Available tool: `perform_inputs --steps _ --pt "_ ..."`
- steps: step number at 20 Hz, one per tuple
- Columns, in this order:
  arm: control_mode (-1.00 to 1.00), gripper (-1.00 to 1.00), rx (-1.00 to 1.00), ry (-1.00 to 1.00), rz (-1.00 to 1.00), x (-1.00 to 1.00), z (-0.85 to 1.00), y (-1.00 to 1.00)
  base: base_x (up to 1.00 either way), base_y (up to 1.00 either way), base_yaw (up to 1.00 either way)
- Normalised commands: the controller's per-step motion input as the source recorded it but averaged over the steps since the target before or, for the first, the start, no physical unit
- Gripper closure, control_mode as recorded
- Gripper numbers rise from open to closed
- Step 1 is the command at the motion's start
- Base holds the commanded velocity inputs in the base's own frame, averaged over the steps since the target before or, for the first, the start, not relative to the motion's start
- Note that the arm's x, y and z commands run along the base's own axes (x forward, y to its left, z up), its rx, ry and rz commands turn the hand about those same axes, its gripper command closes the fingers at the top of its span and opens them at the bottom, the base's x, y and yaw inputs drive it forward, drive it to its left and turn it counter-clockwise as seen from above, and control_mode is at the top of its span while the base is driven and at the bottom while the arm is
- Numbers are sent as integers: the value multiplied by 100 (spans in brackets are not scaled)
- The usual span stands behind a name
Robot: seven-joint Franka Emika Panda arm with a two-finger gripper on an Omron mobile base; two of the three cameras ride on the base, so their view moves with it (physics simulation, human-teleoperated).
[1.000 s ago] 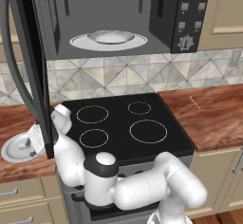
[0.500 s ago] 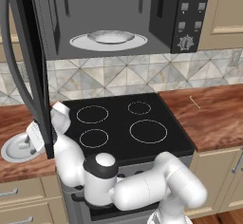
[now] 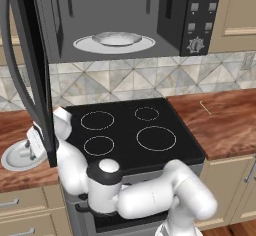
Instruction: Pick the marshmallow from the counter and place it in the microwave.
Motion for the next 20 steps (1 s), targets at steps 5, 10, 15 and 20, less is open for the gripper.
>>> perform_inputs --steps 5,10,15,20 --pt "-100 -100 0 0 0 56 -6 30 0 0 0" --pt "-100 -100 0 3 0 33 -22 36 0 0 0" --pt "-100 -100 -4 16 0 -1 -46 17 0 0 0" --pt "-100 100 -6 22 0 -15 -57 6 0 0 0"
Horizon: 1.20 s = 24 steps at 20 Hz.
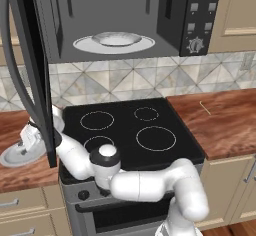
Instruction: Pick the marshmallow from the counter and place it in the microwave.
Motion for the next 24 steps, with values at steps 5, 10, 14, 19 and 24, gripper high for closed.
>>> perform_inputs --steps 5,10,14,19,24 --pt "-100 100 -4 9 0 -67 -50 -9 0 0 0" --pt "-100 100 0 -6 0 -99 -28 -38 0 0 0" --pt "-100 100 0 -15 -6 -74 0 -54 0 0 0" --pt "-100 100 1 -28 -17 -48 16 -50 0 0 0" --pt "-100 100 5 -25 -31 -86 0 -56 0 0 0"
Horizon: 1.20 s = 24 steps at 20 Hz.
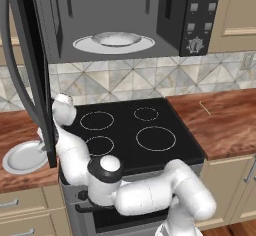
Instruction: Pick the marshmallow from the counter and place it in the microwave.
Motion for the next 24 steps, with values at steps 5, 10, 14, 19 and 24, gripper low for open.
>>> perform_inputs --steps 5,10,14,19,24 --pt "-100 100 13 -19 -42 -90 0 -34 0 0 0" --pt "-100 100 21 -15 -37 -69 65 -38 0 0 0" --pt "-100 100 25 0 -27 -78 100 -76 0 0 0" --pt "-100 100 20 0 -25 -89 100 -97 0 0 0" --pt "-100 100 8 0 -24 -78 100 -96 0 0 0"
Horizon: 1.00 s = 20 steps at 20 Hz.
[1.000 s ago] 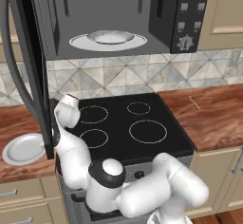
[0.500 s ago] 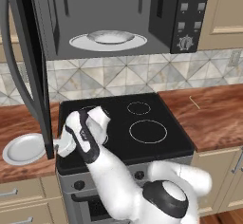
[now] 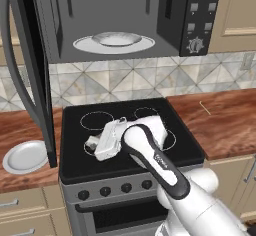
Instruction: Pick the marshmallow from the counter and place it in the microwave.
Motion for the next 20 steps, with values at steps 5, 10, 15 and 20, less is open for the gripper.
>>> perform_inputs --steps 5,10,15,20 --pt "-100 100 6 1 -33 -35 100 -76 0 0 0" --pt "-100 100 2 20 -34 0 100 -55 0 0 0" --pt "-100 100 0 25 -28 0 100 -42 0 0 0" --pt "-100 100 0 34 -21 14 100 -48 0 0 0"
